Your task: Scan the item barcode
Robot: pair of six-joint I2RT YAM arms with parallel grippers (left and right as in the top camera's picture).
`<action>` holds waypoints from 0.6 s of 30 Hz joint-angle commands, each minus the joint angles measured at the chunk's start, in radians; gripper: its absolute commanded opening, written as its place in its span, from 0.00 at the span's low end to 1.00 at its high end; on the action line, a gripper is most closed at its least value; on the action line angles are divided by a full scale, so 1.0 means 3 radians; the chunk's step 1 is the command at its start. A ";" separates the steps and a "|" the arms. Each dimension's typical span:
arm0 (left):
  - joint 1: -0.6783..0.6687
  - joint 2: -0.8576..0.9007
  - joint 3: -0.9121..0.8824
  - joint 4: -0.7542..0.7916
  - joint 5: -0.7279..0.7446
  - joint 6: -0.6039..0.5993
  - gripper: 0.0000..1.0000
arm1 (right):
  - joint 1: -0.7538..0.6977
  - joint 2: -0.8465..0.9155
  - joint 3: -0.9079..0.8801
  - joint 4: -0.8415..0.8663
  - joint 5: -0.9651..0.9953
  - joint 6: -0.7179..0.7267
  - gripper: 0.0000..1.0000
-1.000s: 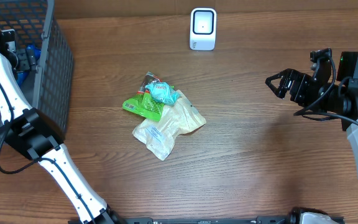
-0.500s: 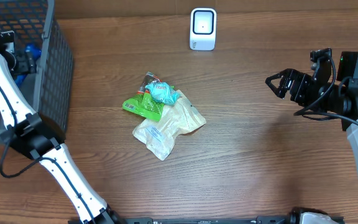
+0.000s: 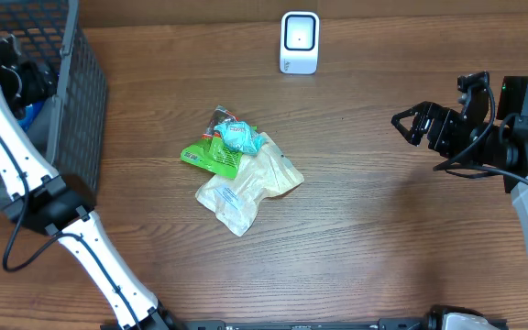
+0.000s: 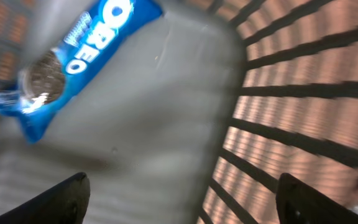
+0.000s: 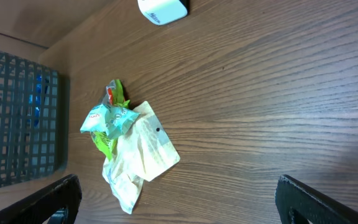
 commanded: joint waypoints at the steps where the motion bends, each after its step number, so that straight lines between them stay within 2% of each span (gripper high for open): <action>1: -0.0089 -0.0758 0.0055 -0.0060 0.0135 -0.0074 0.88 | 0.0019 -0.0003 0.0095 0.0015 -0.0028 -0.0024 1.00; 8: -0.0359 -0.1499 0.0045 -0.0060 0.0062 -0.0177 0.94 | 0.0019 -0.0003 0.0094 0.0001 -0.0029 -0.0024 1.00; 11: -0.0470 -0.1871 -0.0139 -0.0060 0.0046 -0.0281 0.96 | 0.0019 -0.0003 0.0094 0.0001 -0.0028 -0.0024 1.00; 12: -0.0512 -0.2038 -0.0290 -0.0060 0.0046 -0.0285 1.00 | 0.0019 -0.0003 0.0094 0.0000 -0.0028 -0.0024 1.00; 14: -0.0582 -0.2419 -0.0741 -0.0060 0.0043 -0.0291 1.00 | 0.0019 -0.0003 0.0095 -0.0008 -0.0028 -0.0027 1.00; 18: -0.0640 -0.3366 -0.2045 -0.0060 -0.0113 -0.0374 1.00 | 0.0019 -0.0003 0.0094 -0.0025 -0.0028 -0.0117 1.00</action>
